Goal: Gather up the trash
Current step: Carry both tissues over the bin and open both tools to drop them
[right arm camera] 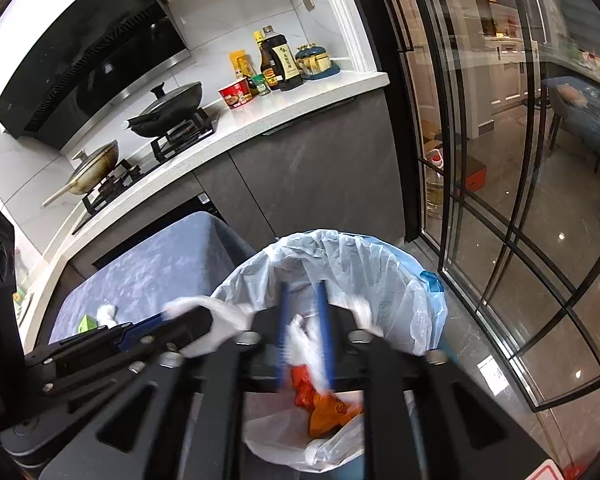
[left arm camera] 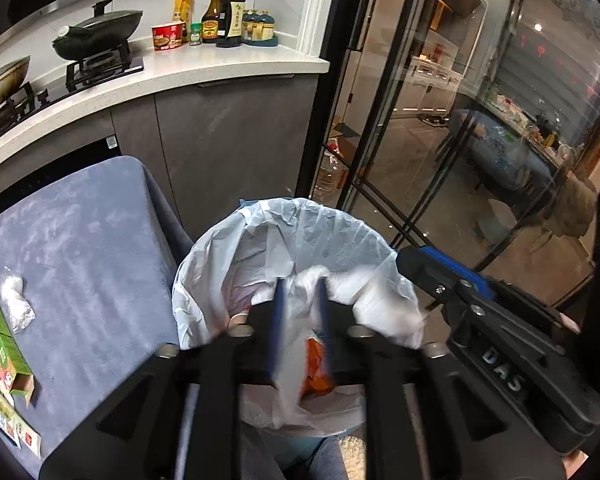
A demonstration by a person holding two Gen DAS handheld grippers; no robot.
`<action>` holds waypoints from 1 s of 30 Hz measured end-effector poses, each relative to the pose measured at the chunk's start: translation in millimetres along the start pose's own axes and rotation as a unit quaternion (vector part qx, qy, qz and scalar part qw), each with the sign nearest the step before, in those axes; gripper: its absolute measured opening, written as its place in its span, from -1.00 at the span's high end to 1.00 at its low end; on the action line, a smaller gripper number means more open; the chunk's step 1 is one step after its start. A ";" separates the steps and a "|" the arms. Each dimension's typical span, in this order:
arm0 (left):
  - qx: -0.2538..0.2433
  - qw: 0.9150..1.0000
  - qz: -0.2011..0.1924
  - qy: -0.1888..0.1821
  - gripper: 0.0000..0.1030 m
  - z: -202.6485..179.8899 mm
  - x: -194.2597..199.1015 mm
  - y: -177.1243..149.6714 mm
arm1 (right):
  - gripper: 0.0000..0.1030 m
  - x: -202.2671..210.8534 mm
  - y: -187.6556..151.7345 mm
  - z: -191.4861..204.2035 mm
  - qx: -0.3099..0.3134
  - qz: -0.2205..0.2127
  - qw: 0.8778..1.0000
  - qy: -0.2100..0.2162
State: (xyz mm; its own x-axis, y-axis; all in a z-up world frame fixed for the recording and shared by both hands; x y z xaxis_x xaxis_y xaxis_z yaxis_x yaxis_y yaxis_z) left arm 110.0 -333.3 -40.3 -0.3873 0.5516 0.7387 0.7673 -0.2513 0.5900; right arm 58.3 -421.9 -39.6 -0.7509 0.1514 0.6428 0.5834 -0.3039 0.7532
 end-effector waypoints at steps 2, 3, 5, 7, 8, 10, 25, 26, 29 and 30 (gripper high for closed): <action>0.002 1.000 -0.005 0.004 0.31 2.0 -1.2 1.3 | 0.48 -0.3 1.1 -3.5 -0.005 -0.002 1.000 -0.007; 0.003 1.000 -0.005 0.004 0.30 2.7 -1.1 1.8 | 0.48 -0.2 1.6 -4.5 -0.008 -0.002 1.000 -0.006; 0.004 1.000 -0.006 0.005 0.30 3.7 -0.2 2.5 | 0.48 0.5 2.1 -5.9 -0.010 -0.003 1.000 -0.008; 0.003 1.000 -0.007 0.004 0.30 4.1 2.3 2.4 | 0.48 1.6 1.5 -4.2 -0.006 -0.003 1.000 -0.008; 0.003 1.000 -0.008 0.006 0.30 4.3 2.3 2.9 | 0.48 1.8 1.6 -2.7 -0.004 -0.003 1.000 -0.009; 0.003 1.000 -0.010 0.007 0.30 5.1 4.6 3.2 | 0.48 2.0 1.8 -0.1 -0.001 -0.002 1.000 -0.009; 0.028 0.999 -0.031 0.015 0.30 36.1 36.3 4.6 | 0.48 15.9 1.9 29.6 0.018 -0.007 1.000 -0.003; 0.030 0.999 -0.032 0.018 0.30 39.2 38.3 4.0 | 0.48 16.9 1.8 31.8 0.020 -0.007 1.000 -0.002; 0.038 0.998 -0.036 0.025 0.30 51.1 46.3 2.2 | 0.48 20.0 0.4 41.3 0.026 -0.006 1.000 0.001; 0.043 0.998 -0.037 0.027 0.30 56.1 49.3 1.4 | 0.48 20.5 0.3 44.1 0.027 -0.006 1.000 0.002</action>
State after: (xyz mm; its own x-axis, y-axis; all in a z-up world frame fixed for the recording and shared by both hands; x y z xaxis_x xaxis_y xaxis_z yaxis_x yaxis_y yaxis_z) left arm 120.7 -261.8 -21.3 -0.4704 0.5217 0.7118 0.7750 -0.1415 0.6159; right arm 56.7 -377.4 -20.0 -0.7594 0.1504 0.6331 0.5901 -0.2506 0.7674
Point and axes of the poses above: each gripper's, at about its wrist camera, not at the fingertips, and x roughly against the way its jaws point, z to its left, y to its top, the point moved 6 cm from there along -x, roughly the way its jaws point, and after that the axes turned 15 degrees about x, right-handed, at the moved point
